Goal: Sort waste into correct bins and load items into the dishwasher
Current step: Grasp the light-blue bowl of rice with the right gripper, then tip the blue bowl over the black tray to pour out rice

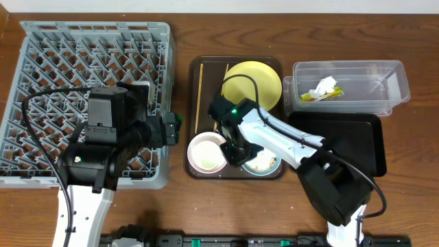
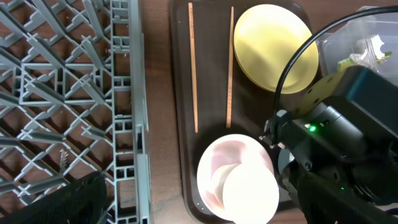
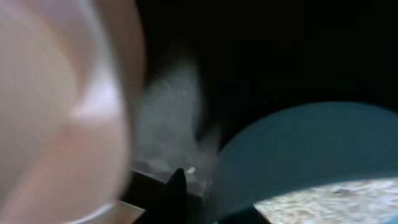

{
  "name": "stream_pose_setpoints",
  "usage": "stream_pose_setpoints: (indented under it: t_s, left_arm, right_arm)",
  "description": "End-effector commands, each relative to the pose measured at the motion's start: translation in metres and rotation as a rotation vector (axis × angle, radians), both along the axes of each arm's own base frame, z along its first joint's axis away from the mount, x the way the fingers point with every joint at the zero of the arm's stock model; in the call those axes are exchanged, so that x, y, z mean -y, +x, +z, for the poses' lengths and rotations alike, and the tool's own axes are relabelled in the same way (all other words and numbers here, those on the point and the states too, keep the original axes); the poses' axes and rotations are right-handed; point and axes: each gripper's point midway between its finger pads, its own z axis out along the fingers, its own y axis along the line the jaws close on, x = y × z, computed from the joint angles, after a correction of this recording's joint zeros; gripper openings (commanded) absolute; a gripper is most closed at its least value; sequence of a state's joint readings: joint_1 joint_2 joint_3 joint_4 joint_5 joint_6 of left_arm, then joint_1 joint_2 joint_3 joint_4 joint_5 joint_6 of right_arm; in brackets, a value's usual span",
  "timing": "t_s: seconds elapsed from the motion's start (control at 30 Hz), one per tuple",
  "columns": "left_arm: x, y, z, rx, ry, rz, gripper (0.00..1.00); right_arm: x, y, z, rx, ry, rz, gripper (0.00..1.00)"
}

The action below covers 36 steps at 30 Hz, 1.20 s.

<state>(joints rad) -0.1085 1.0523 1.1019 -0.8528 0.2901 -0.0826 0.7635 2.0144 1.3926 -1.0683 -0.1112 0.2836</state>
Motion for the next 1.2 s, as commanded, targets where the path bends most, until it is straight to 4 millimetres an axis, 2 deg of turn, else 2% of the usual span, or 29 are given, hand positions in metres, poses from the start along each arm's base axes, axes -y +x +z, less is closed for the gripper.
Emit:
stream_pose_setpoints:
  t_s: [0.0,0.07,0.13,0.27,0.47,0.53,0.67,0.8,0.87,1.0,1.07,1.1,1.17]
  left_arm:
    - [0.004,0.001,0.008,0.016,-0.019,-0.007,0.98]
    - [0.004,0.001,0.008,0.016,-0.019,-0.007,0.98]
    - [0.004,0.001,0.008,0.016,-0.019,-0.007,0.98]
    - [0.004,0.001,0.008,0.016,-0.019,-0.007,0.98]
    - [0.004,0.001,0.008,0.016,-0.019,-0.007,0.99]
    - [0.004,0.001,0.008,0.016,-0.019,-0.007,0.99]
    - [0.004,0.001,0.008,0.016,-0.019,-0.007,0.98]
    - [0.004,0.001,0.008,0.016,-0.019,-0.007,0.98]
    - [0.004,0.001,0.008,0.016,-0.019,-0.007,0.98]
    - [0.004,0.001,0.008,0.016,-0.019,-0.007,0.98]
    - [0.004,0.001,0.008,0.016,-0.019,-0.007,0.98]
    - [0.004,0.001,0.008,0.016,-0.019,-0.007,0.98]
    - [0.004,0.001,0.008,0.016,-0.019,-0.007,0.98]
  right_arm:
    - [0.002,0.005,0.001,0.018,0.001,-0.012,0.06]
    - [0.006,0.011,0.002,0.044,-0.021,-0.050,0.01]
    - [0.011,0.014,0.005,0.059,-0.033,-0.068,0.01]
    - [0.014,0.022,0.023,0.081,0.016,-0.104,0.01]
    - [0.002,0.040,0.079,0.080,0.309,-0.215,0.01]
    - [0.004,0.048,0.097,0.077,0.401,-0.259,0.01]
    - [0.025,0.061,0.128,0.045,0.526,-0.399,0.01]
    - [0.052,0.066,0.145,-0.055,0.628,-0.548,0.01]
    - [0.067,0.071,0.145,-0.084,0.661,-0.618,0.01]
    - [0.109,0.083,0.124,-0.095,0.688,-0.782,0.01]
    - [0.114,0.088,0.128,-0.087,0.854,-0.744,0.01]
    - [0.114,0.091,0.139,-0.061,1.009,-0.667,0.01]
    - [0.120,0.091,0.151,-0.023,1.170,-0.604,0.01]
